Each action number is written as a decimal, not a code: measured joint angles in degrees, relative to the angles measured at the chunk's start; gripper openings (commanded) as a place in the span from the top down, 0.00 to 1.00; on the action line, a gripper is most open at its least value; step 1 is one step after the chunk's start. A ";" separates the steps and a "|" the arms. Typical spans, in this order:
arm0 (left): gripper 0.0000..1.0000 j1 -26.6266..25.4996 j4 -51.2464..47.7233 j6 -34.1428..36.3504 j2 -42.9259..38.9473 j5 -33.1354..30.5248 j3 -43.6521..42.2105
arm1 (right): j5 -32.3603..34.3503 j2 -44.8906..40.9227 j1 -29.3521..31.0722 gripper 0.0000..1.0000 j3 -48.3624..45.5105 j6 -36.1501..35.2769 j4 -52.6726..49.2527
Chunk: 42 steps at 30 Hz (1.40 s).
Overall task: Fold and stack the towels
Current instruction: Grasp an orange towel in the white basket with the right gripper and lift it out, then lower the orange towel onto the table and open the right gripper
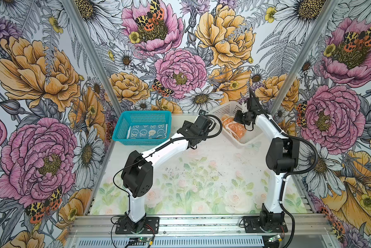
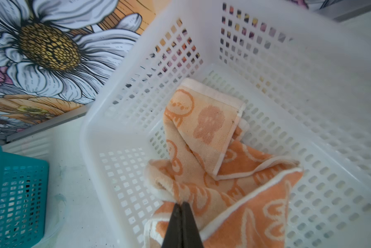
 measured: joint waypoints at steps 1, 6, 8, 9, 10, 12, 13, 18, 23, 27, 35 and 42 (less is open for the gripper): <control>0.01 0.00 -0.09 -0.44 -0.79 0.24 -0.50 | -0.17 -1.18 0.04 1.00 0.00 0.00 -0.09; 0.01 0.20 0.07 -4.04 -5.88 2.32 -2.93 | -0.42 -6.47 1.44 1.00 0.00 -0.02 -1.29; 0.01 0.46 0.26 -5.75 -8.35 3.26 -4.63 | -0.57 -8.57 2.82 1.00 0.11 -0.09 -2.45; 0.01 0.66 0.50 -6.49 -9.57 3.69 -5.73 | -0.63 -9.40 3.65 1.00 0.42 -0.24 -3.23; 0.01 0.92 0.74 -7.43 -11.04 4.07 -7.15 | -0.61 -10.27 4.81 1.00 0.96 -0.42 -4.04; 0.01 1.62 1.66 -8.98 -14.32 4.63 -10.64 | -0.61 -12.22 7.58 1.00 2.14 -0.52 -5.38; 0.01 2.01 1.92 -9.90 -16.11 4.96 -12.57 | -0.61 -13.40 9.35 1.00 2.71 -0.68 -5.95; 0.01 3.74 4.85 -14.16 -25.53 5.92 -22.16 | -0.61 -19.12 19.52 1.00 6.32 -0.87 -8.02; 0.01 5.35 7.28 -18.58 -35.32 6.91 -30.27 | -1.07 -22.73 28.50 1.00 7.45 -0.85 -8.00; 0.01 5.60 8.02 -21.62 -40.48 6.91 -34.64 | -1.07 -22.03 30.12 1.00 2.60 -0.81 -6.45; 0.01 5.88 7.78 -25.46 -45.11 6.95 -42.38 | -0.96 -14.58 30.10 1.00 -15.04 -0.22 -3.52; 0.01 6.14 9.05 -26.80 -40.83 8.46 -42.47 | -1.07 -13.70 29.40 0.55 -22.62 -0.28 -0.98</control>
